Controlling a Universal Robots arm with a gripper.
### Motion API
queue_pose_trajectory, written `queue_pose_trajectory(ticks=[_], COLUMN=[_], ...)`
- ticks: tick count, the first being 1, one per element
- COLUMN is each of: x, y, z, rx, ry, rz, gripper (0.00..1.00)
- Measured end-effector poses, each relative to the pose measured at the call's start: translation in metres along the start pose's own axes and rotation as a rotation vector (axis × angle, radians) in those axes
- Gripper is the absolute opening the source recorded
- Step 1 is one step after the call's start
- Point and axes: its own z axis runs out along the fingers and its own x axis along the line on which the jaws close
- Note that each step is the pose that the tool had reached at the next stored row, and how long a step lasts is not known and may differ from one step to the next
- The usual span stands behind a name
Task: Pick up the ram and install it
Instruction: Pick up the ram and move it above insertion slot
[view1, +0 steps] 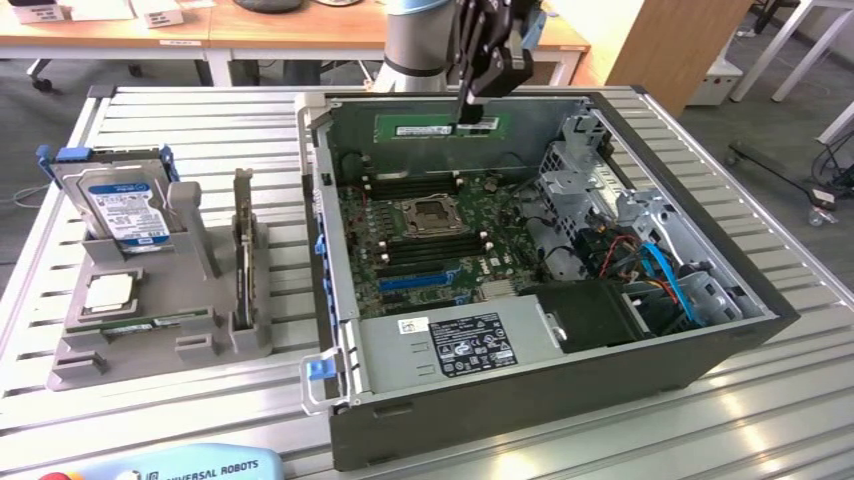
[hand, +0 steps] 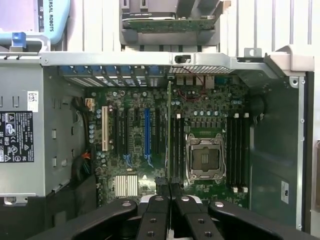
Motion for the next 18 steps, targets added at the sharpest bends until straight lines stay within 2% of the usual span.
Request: queue_pose_trajectory(ticks=[8, 11, 18], x=[-0.016, -0.018, -0.018], y=[-0.0026, -0.0034, -0.0168], z=[0.0013, 0.0015, 0.001], rx=[0.0, 0.0, 0.0], ry=[0.0, 0.0001, 0.0], rz=[0.0, 0.0, 0.0], gripper=[0.11, 0.11, 0.11])
